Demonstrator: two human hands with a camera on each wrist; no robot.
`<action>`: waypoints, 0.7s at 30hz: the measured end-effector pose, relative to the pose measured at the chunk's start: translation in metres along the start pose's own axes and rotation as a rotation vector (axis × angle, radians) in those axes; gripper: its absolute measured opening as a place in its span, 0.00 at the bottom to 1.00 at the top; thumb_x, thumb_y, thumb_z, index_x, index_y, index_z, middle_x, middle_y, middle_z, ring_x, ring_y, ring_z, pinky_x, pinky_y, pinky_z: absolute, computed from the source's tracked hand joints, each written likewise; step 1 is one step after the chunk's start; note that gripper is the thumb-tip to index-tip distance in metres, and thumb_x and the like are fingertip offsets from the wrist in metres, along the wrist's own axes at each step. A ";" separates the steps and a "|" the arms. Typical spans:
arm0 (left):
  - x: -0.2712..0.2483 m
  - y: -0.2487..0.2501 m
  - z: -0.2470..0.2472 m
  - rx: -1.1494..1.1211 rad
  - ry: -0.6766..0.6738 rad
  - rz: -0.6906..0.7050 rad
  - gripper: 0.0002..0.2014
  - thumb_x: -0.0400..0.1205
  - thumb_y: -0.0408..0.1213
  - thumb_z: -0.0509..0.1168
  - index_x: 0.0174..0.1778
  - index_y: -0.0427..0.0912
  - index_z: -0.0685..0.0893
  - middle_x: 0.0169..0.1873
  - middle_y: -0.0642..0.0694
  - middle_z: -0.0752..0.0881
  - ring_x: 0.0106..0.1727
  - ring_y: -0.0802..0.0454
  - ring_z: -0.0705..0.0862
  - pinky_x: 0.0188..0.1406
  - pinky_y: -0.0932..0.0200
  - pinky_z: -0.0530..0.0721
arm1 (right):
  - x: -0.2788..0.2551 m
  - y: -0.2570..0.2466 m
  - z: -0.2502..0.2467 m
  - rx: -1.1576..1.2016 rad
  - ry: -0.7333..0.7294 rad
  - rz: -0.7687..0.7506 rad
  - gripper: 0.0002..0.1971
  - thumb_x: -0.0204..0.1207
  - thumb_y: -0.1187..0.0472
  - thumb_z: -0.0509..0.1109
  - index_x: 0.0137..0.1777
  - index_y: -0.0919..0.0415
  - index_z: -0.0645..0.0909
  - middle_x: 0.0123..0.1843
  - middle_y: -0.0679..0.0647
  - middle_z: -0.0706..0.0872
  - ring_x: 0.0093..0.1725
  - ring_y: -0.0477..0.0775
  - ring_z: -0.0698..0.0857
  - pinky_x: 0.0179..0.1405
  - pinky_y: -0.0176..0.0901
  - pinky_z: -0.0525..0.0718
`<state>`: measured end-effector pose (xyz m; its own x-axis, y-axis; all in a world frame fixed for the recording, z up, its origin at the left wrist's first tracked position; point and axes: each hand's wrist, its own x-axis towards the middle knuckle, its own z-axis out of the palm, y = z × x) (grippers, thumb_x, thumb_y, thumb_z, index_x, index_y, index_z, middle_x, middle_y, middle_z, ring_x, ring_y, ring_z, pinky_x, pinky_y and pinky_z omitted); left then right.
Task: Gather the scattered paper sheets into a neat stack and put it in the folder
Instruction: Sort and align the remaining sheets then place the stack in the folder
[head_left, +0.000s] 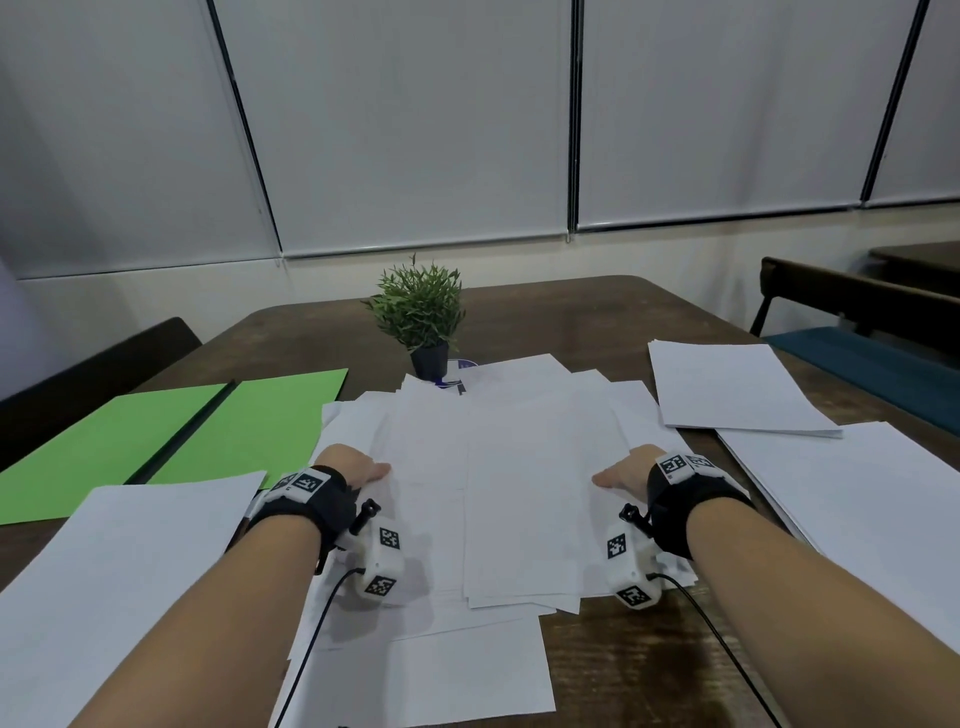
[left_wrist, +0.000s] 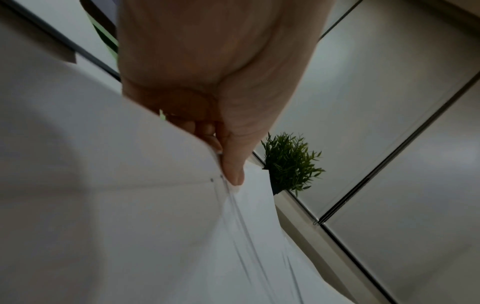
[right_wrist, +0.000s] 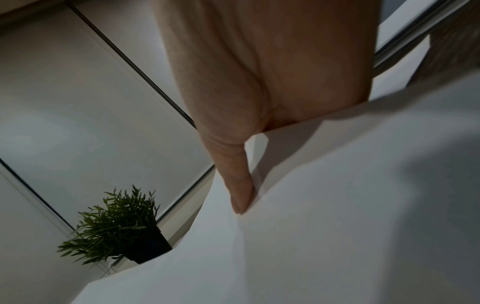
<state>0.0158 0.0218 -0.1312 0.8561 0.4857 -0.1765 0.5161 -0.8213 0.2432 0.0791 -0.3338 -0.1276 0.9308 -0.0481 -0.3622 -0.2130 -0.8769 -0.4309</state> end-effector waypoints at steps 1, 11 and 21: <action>-0.006 -0.002 -0.004 -0.076 0.019 -0.012 0.26 0.85 0.56 0.56 0.49 0.33 0.84 0.57 0.37 0.86 0.64 0.40 0.81 0.61 0.55 0.76 | 0.000 0.000 0.000 -0.001 0.001 -0.003 0.32 0.74 0.42 0.72 0.73 0.59 0.74 0.72 0.58 0.79 0.69 0.62 0.78 0.67 0.48 0.77; -0.018 -0.022 -0.034 -0.371 0.396 0.077 0.16 0.79 0.42 0.70 0.30 0.39 0.74 0.29 0.40 0.78 0.33 0.44 0.75 0.32 0.55 0.69 | -0.006 0.000 -0.001 -0.037 0.000 -0.009 0.32 0.75 0.42 0.71 0.74 0.59 0.73 0.73 0.58 0.78 0.70 0.61 0.77 0.66 0.47 0.75; -0.057 -0.007 -0.128 -0.408 0.877 0.271 0.09 0.83 0.38 0.63 0.52 0.35 0.81 0.45 0.32 0.84 0.50 0.34 0.82 0.46 0.48 0.75 | -0.018 0.001 -0.002 0.084 -0.030 -0.047 0.32 0.80 0.40 0.62 0.74 0.63 0.73 0.72 0.60 0.78 0.67 0.61 0.79 0.63 0.45 0.74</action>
<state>-0.0336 0.0379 -0.0007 0.5787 0.4810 0.6586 0.1296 -0.8515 0.5081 0.0626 -0.3349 -0.1195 0.9315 0.0079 -0.3638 -0.1943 -0.8346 -0.5155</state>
